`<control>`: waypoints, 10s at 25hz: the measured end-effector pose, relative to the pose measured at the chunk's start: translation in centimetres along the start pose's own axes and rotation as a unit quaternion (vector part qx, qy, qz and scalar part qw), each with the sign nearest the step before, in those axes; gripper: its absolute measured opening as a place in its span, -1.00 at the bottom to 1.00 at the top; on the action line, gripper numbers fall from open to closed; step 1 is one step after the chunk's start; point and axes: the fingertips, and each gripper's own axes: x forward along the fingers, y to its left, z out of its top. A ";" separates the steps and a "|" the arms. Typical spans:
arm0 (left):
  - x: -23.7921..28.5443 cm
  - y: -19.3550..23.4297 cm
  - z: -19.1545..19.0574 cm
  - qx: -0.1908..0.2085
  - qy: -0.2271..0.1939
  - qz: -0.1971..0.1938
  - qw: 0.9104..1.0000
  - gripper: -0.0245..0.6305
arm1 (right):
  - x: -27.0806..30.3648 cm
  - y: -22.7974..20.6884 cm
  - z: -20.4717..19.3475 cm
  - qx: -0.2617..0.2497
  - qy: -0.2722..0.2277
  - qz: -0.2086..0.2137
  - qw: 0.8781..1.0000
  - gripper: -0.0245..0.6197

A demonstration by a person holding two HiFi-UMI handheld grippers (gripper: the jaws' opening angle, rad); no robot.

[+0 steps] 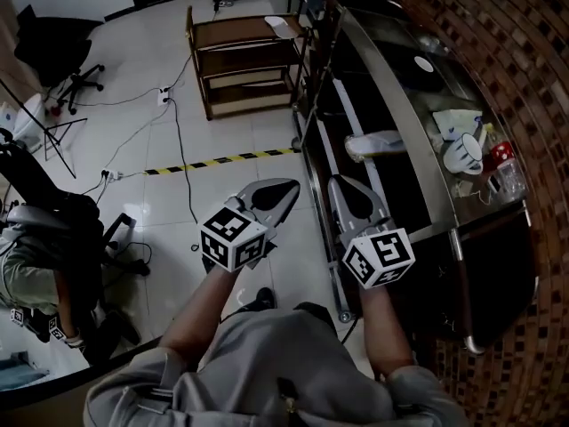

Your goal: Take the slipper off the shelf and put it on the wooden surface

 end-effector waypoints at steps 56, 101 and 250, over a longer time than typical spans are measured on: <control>33.5 15.5 0.1 0.065 0.196 -0.472 0.857 -0.91 | 16.5 -27.5 -5.3 0.089 0.034 -0.466 0.880 -0.92; 31.8 18.7 -8.0 0.069 0.269 -0.468 0.839 -0.91 | 11.7 -28.3 -19.0 0.320 -0.015 -0.515 0.795 -0.75; 29.3 95.6 20.8 -0.058 0.022 0.123 0.990 -0.91 | 100.9 -28.4 0.1 0.058 0.054 0.118 0.990 -0.92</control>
